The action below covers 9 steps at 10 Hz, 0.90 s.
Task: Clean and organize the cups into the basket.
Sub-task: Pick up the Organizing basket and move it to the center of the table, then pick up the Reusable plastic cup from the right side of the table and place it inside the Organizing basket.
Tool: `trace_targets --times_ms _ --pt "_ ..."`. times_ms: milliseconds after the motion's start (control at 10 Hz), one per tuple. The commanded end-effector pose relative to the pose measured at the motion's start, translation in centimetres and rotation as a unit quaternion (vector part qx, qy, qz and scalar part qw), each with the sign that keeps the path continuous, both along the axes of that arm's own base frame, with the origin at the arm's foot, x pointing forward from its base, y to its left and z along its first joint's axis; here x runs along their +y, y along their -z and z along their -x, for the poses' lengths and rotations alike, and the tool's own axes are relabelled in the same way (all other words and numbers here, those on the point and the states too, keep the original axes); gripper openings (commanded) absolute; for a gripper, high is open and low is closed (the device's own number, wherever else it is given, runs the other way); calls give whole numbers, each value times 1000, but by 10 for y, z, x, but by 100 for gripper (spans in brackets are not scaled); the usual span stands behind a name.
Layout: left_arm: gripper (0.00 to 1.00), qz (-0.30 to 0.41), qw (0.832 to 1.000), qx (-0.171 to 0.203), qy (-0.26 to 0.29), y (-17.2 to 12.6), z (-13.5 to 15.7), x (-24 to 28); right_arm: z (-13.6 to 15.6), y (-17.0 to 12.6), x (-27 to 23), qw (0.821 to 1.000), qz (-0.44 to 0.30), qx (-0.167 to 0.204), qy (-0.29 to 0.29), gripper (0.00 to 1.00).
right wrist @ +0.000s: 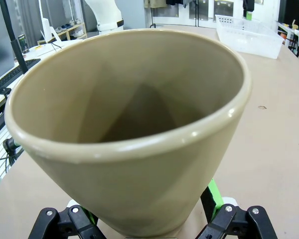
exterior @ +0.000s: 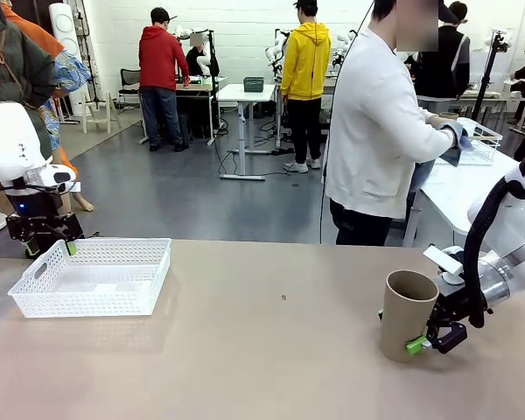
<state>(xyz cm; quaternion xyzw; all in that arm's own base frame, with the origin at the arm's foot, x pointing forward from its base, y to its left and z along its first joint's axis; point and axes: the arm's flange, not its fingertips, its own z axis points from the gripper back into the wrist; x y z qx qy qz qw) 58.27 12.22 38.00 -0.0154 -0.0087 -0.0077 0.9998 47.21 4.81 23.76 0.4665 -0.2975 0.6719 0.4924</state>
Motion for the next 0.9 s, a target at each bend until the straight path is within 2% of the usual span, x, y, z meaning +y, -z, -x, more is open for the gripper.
trace_targets --times_ms 0,200,300,400,500,600,800 --pt "100 14 1000 -7 12 4 -10 6 5 3 7 1000 4 1 12 100" --pt "100 19 1000 -9 18 5 -10 6 4 4 6 1000 4 2 13 100" --pt "58 20 999 -13 21 4 -8 6 4 4 6 1000 7 0 10 100" --pt "45 18 999 -14 24 3 -7 6 4 4 6 1000 5 -4 9 46" --pt "3 18 999 -16 25 2 -6 6 4 4 6 1000 7 -5 6 41" --pt "0 18 999 -17 26 2 -6 7 4 4 6 1000 8 -7 3 0" --pt "0 16 999 -16 28 3 -5 7 4 4 6 1000 8 -8 1 0"
